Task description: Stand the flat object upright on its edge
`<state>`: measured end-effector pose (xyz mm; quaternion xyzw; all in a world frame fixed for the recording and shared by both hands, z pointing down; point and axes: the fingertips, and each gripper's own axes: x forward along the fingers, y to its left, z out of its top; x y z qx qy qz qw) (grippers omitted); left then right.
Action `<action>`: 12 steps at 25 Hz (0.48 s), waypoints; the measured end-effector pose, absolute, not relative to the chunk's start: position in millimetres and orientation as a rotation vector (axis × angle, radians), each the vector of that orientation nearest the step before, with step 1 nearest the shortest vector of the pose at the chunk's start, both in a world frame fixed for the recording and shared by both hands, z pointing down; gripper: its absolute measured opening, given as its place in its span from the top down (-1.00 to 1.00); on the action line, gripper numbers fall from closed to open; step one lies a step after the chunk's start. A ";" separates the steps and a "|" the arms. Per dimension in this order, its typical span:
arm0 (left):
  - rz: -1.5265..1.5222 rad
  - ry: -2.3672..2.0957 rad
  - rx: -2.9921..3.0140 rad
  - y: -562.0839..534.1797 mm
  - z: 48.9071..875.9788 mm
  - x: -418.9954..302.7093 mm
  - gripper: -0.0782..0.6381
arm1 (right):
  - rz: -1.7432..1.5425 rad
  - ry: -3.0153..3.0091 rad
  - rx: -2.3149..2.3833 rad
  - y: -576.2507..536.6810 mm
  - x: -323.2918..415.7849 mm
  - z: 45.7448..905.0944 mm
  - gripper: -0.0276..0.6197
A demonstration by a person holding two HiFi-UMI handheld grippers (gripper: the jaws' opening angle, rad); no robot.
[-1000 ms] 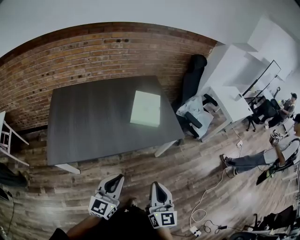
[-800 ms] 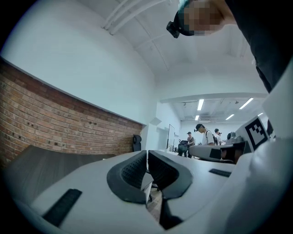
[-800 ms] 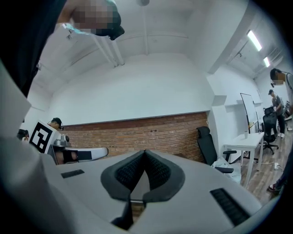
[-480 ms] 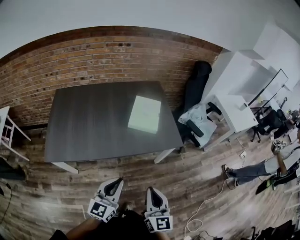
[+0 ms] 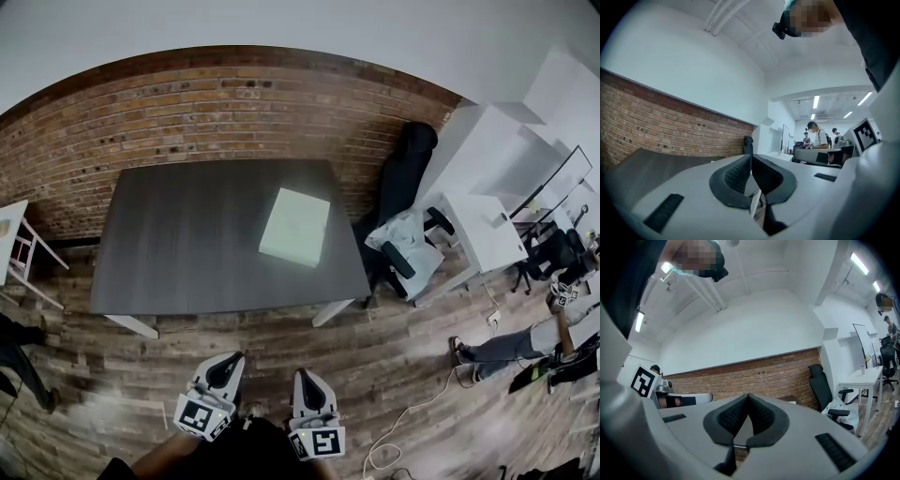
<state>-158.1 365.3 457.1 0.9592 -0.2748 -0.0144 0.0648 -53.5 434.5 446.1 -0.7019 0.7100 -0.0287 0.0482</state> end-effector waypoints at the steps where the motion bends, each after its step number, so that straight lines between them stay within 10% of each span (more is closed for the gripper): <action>1: -0.041 -0.829 2.892 362.7 458.8 -155.5 0.67 | -0.091 2.165 -2.140 431.5 -51.3 447.3 0.84; 12: -0.024 -0.766 2.902 304.8 472.3 -114.2 0.67 | -0.096 2.149 -2.192 376.3 -17.5 453.7 0.84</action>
